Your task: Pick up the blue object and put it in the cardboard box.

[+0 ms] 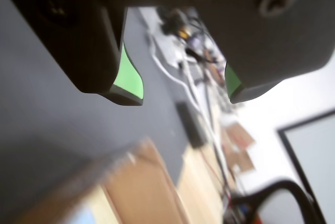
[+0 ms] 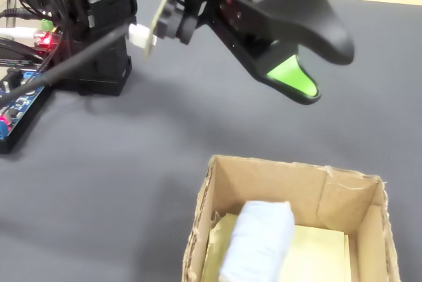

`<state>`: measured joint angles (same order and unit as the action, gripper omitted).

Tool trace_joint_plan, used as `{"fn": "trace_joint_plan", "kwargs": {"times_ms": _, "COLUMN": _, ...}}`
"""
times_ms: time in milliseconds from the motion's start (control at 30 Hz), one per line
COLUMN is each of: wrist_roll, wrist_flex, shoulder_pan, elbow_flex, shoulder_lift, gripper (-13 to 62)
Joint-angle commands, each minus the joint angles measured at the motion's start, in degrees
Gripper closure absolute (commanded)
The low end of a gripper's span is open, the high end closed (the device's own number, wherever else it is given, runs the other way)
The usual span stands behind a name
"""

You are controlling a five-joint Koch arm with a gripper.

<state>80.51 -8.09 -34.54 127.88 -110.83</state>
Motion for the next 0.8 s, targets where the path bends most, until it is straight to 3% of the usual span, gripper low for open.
{"fn": "trace_joint_plan", "kwargs": {"times_ms": 0, "wrist_roll": 2.3, "wrist_flex": 1.6, "shoulder_pan": 2.3, "elbow_flex": -1.2, "shoulder_lift": -3.7, "gripper": 18.6}}
{"fn": "trace_joint_plan", "kwargs": {"times_ms": 767, "wrist_roll": 7.3, "wrist_flex": 10.9, "shoulder_pan": 25.3, "elbow_flex": 31.4, "shoulder_lift": -23.6, "gripper": 17.1}}
